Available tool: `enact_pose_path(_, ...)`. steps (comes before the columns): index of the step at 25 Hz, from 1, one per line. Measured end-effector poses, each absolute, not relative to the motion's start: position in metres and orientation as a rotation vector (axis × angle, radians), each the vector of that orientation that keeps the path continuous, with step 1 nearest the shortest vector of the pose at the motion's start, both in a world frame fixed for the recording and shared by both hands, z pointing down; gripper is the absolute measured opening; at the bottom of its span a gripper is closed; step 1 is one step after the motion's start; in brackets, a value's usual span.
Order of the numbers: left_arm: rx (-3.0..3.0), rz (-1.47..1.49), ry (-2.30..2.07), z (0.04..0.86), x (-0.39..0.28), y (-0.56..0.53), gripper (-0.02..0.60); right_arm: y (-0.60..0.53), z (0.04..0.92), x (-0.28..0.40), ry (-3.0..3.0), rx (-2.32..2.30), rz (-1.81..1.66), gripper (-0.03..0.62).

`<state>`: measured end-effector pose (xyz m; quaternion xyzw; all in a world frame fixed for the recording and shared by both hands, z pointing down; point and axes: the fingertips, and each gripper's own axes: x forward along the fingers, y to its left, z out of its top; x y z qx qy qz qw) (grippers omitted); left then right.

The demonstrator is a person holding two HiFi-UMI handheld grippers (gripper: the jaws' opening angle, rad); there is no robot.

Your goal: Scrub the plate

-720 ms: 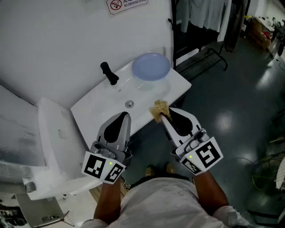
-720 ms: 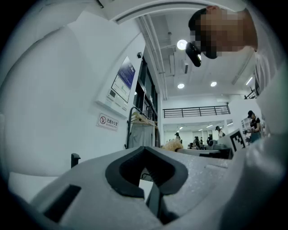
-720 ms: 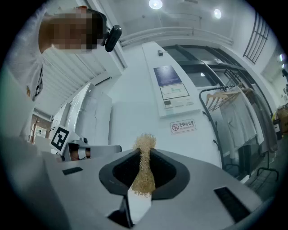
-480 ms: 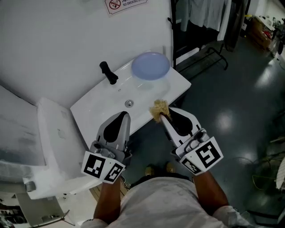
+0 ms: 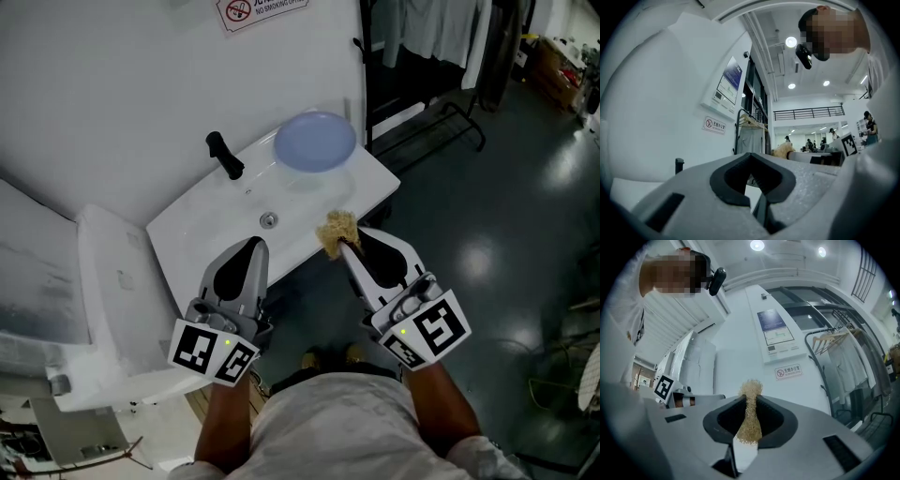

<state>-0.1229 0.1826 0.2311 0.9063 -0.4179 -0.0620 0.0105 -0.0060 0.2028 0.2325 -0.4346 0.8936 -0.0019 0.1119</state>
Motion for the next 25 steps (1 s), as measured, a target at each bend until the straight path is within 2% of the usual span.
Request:
enact_pose_path(11,2.779,-0.153,-1.393,0.244,-0.089,0.174,0.016,0.193,0.238,0.042,2.646,-1.250,0.020,0.061)
enact_pose_path(25,2.758,-0.144,-1.432,0.246,-0.079,0.133,0.016,0.161,0.243,0.064,2.655,-1.286,0.029,0.061)
